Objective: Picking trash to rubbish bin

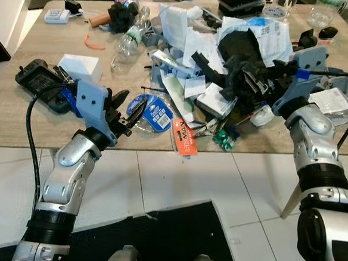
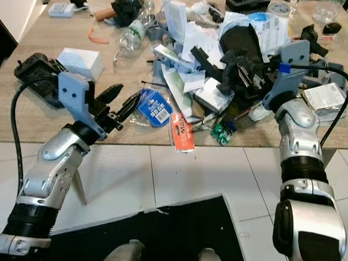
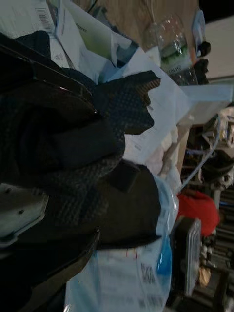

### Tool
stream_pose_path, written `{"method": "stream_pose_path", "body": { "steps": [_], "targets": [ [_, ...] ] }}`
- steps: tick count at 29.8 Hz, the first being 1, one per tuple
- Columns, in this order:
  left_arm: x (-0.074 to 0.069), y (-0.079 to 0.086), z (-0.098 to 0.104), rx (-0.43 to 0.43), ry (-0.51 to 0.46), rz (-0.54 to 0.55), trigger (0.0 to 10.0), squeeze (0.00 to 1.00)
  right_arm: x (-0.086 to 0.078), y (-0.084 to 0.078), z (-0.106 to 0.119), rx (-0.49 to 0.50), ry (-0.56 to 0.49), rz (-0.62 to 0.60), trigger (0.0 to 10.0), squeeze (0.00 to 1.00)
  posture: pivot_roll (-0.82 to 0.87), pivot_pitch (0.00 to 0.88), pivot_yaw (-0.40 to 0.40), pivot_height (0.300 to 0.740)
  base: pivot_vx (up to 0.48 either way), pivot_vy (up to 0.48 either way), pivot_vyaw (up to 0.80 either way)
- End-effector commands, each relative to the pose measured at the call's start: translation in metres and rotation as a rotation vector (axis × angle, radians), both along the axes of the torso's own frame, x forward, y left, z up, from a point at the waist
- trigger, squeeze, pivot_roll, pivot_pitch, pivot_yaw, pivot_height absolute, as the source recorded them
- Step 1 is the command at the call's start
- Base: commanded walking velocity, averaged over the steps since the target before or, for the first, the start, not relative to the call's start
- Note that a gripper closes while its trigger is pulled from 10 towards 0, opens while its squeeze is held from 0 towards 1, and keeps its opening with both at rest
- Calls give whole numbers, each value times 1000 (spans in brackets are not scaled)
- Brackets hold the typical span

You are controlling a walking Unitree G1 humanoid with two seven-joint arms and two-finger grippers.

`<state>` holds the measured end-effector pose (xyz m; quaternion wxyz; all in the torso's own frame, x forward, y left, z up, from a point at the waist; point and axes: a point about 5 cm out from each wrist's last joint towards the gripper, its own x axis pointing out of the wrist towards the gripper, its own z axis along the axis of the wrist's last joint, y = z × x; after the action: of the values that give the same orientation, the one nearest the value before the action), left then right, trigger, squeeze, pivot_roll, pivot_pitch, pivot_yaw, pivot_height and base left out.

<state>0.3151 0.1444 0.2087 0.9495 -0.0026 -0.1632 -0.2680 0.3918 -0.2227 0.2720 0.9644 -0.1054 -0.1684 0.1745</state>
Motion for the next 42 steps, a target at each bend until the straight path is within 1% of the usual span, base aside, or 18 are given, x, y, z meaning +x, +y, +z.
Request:
{"method": "stream_pose_path", "body": {
  "steps": [1, 5, 9, 10, 12, 19, 24, 29, 30, 31, 32, 34, 35, 41, 42],
  "targets": [
    [-4, 3, -5, 16, 27, 2, 10000, 0, 0, 1, 2, -20, -3, 20, 10000, 0, 75, 322, 81, 740, 0, 0, 0],
    [-10, 1, -4, 17, 32, -4, 10000, 0, 3, -1, 4, -37, 9, -6, 10000, 0, 73, 341, 77, 740, 0, 0, 0],
    [-12, -1, -3, 17, 38, -7, 10000, 0, 7, -3, -4, -67, 63, -76, 10000, 0, 71, 350, 76, 740, 0, 0, 0],
    [-13, -1, -3, 18, 40, -8, 10000, 0, 8, -4, -5, -65, 77, -91, 0, 0, 71, 350, 76, 740, 0, 0, 0],
    [-14, -2, -2, 21, 42, -10, 10000, 0, 7, -5, -7, -24, 79, -90, 0, 0, 67, 345, 76, 740, 0, 0, 0],
    [-10, -4, -1, 23, 37, -11, 10000, 0, 6, -2, -6, -5, 54, -61, 0, 0, 63, 328, 74, 740, 0, 0, 0],
    [-6, -8, 5, 11, 12, -29, 10000, 0, 6, -2, 2, 22, 12, -67, 0, 0, 55, 288, 68, 740, 0, 0, 0],
    [-7, -15, 10, -6, -4, -109, 10000, 0, 4, -3, 14, 59, -39, -61, 0, 0, 44, 258, 61, 740, 0, 0, 0],
    [-8, -17, 11, -8, -11, -143, 10000, 0, 2, -4, 18, 65, -60, -59, 0, 0, 38, 238, 59, 740, 0, 0, 0],
    [-8, -17, 11, -8, -11, -143, 10000, 0, 2, -4, 18, 65, -60, -59, 0, 0, 38, 238, 59, 740, 0, 0, 0],
    [-10, -19, 13, -13, -22, -189, 10000, 0, 0, -5, 25, 73, -93, -56, 0, 0, 34, 224, 57, 740, 0, 0, 0],
    [-10, -20, 14, -18, -28, -205, 10000, 0, -1, -6, 28, 77, -108, -56, 0, 0, 33, 220, 57, 740, 0, 0, 0],
    [-10, -23, 13, -8, -29, -243, 10000, 0, -2, -8, 32, 79, -121, -58, 0, 0, 25, 199, 55, 740, 0, 0, 0],
    [-10, -26, 14, -4, -39, -281, 10000, 0, -5, -9, 39, 94, -152, -50, 0, 0, 14, 170, 50, 740, 0, 0, 0],
    [-9, -30, 15, -4, -41, -311, 10000, 0, -8, -5, 43, 127, -176, -16, 0, 0, 7, 149, 43, 740, 0, 0, 0]
  ]
}}
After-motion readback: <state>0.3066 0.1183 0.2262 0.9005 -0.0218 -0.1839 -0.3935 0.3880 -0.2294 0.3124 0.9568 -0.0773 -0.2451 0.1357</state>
